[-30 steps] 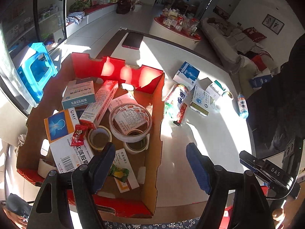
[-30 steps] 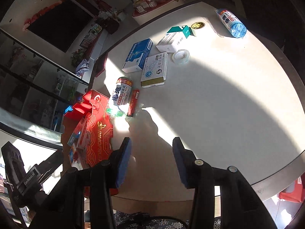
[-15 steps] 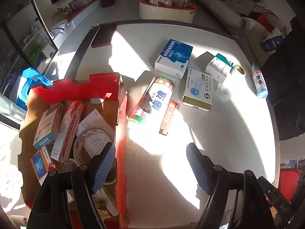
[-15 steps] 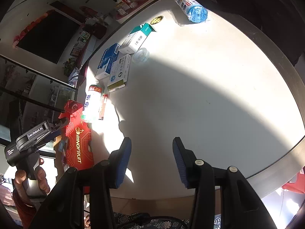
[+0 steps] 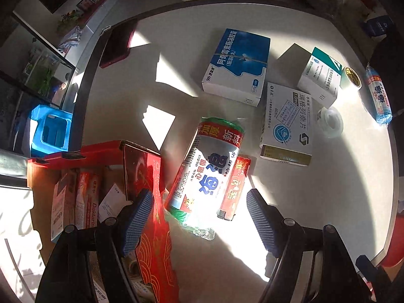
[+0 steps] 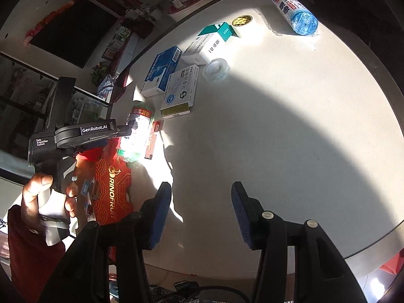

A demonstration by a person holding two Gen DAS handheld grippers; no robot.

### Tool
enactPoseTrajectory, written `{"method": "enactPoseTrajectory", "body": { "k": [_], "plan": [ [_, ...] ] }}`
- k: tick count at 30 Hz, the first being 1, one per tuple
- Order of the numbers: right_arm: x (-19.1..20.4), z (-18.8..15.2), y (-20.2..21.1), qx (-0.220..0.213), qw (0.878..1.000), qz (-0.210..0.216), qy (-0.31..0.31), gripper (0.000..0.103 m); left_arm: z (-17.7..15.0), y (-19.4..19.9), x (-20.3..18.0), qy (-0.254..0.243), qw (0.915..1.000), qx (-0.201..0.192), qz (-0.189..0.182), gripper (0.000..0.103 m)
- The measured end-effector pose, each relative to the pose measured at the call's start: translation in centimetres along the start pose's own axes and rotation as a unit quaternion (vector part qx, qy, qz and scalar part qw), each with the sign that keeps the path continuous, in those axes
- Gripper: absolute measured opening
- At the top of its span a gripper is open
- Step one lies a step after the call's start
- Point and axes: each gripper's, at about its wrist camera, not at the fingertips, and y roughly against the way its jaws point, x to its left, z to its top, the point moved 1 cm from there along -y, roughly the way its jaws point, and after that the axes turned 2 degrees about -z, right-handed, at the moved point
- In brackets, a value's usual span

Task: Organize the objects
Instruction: 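Move left tool to the garbage bag roll while right approaches the red stick package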

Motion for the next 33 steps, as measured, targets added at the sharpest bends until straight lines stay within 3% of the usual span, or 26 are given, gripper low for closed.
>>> {"method": "enactPoseTrajectory", "body": {
  "k": [7,12,16,17,21,24,29,33],
  "plan": [
    [0.5,-0.4,-0.4,0.01,1.0,0.005,0.012,0.049,1.3,-1.8,-1.6,-0.08,0.9923,-0.001,0.095,0.081],
    [-0.5,-0.1,0.2,0.007,1.0,0.007,0.003,0.049,1.5,-3.2,-2.4,-0.102,0.9889,0.012,0.107,0.083],
    [-1.2,0.2,0.8,-0.001,1.0,0.013,-0.006,0.05,1.0,-5.7,-3.2,-0.143,0.9755,0.041,0.163,0.084],
    [-1.4,0.2,1.0,-0.002,1.0,0.015,-0.006,0.05,0.8,-5.8,-3.2,-0.146,0.9737,0.033,0.172,0.085],
    [-1.9,0.4,1.3,-0.004,1.0,0.019,-0.009,0.05,0.7,-5.7,-3.0,-0.136,0.9791,0.038,0.146,0.083],
    [-2.2,0.3,1.3,-0.002,1.0,0.021,-0.01,0.051,0.6,-5.5,-2.5,-0.091,0.9915,0.063,0.067,0.084],
    [-2.6,0.7,1.0,0.002,1.0,0.005,-0.006,0.052,-1.4,-5.1,-5.1,-0.101,0.9923,0.068,0.025,0.084],
    [-2.8,1.1,0.4,0.013,1.0,-0.023,0.006,0.052,-3.7,-5.0,-8.9,-0.11,0.9855,0.101,-0.08,0.086]
  ]
}}
